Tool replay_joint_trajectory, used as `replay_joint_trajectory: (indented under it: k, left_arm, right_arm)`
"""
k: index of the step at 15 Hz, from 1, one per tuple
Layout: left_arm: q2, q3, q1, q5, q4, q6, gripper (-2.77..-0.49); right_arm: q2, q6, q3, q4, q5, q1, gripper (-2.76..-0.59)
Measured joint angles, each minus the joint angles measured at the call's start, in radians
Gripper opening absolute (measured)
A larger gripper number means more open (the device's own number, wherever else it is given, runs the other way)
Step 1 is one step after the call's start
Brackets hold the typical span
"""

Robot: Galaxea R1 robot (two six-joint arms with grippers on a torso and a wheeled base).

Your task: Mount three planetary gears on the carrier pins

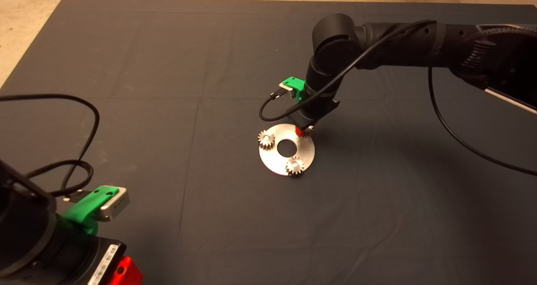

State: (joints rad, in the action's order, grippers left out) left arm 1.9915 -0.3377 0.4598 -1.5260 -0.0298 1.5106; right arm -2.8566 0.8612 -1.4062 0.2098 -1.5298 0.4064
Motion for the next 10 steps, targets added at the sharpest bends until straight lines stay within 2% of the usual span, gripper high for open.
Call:
replay_joint_trajectory:
  k: [10]
  left_arm:
    - [0.000,0.000,0.000,0.000,0.000,-0.001,-0.80]
  right_arm:
    - [0.000,0.000,0.001,0.012,-0.001,-0.004,-2.32]
